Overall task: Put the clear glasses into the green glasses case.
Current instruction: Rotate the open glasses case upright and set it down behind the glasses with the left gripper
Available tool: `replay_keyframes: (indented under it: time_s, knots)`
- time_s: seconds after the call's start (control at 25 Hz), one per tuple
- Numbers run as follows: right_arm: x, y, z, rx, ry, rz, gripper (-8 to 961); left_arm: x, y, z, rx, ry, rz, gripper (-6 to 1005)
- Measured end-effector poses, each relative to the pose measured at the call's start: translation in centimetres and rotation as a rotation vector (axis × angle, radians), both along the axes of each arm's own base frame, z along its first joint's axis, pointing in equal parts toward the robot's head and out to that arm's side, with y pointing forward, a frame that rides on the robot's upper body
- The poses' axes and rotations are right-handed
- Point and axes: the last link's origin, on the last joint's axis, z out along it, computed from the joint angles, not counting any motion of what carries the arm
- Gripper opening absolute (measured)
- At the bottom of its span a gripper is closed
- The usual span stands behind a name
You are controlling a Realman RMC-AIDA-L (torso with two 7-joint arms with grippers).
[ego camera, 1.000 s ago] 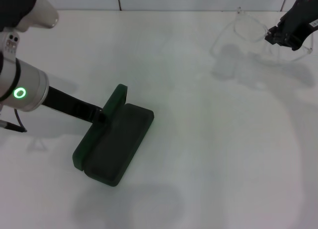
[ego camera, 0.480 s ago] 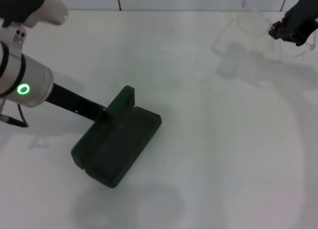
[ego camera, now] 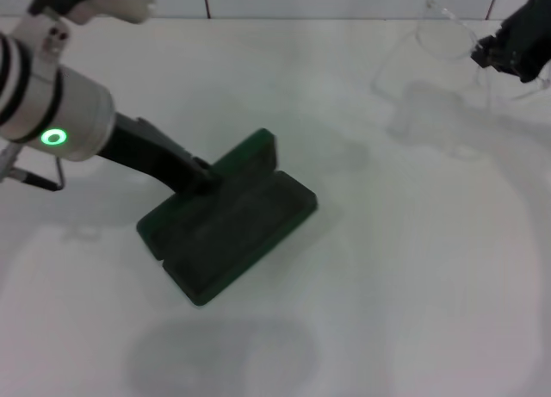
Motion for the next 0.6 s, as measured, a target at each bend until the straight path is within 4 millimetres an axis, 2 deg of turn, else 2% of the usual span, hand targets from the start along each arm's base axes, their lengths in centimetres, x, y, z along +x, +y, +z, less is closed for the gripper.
replay_keyframes:
  time_s: [0.28,0.6]
  knots:
    - [1.8,-1.6,0.5,0.022,0.003,-0.034,64,2.7,-0.2,-1.6,-0.092,0.020,-0.275,210]
    - [4.0,-3.6,0.5,0.027,-0.015,-0.076,64,4.6,0.3,-3.4,-0.141,0.021,-0.480,210]
